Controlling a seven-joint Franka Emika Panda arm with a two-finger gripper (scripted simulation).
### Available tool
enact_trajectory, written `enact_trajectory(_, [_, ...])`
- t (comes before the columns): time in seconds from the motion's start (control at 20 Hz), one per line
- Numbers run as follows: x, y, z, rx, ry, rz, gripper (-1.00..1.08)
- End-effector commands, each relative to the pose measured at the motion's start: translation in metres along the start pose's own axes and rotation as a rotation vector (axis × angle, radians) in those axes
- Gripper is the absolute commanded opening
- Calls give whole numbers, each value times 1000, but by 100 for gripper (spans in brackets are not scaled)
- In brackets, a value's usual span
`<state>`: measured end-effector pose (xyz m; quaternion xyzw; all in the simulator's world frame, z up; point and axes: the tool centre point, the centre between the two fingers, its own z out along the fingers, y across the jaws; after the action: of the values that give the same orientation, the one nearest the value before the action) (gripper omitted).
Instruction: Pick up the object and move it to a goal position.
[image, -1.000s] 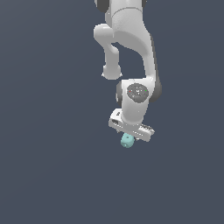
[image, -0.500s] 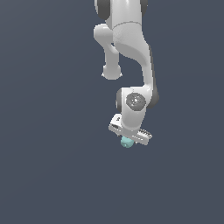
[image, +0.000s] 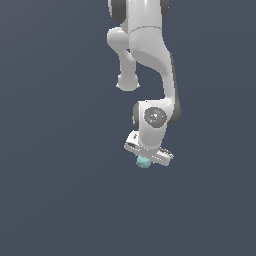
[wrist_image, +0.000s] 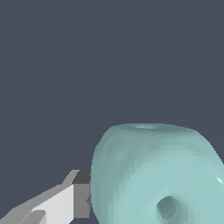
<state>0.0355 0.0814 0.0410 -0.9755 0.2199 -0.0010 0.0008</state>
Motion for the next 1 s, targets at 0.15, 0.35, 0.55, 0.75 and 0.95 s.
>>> enact_trajectory(0.15, [0, 2, 1, -2, -2, 2, -100])
enact_trajectory(0.35, [-2, 4, -2, -2, -2, 2, -100])
enact_trajectory(0.55, [-7, 10, -10, -2, -2, 2, -100])
enact_trajectory(0.75, [-15, 20, -22, -2, -2, 2, -100])
enact_trajectory(0.95, [-27, 34, -40, -2, -2, 2, -100])
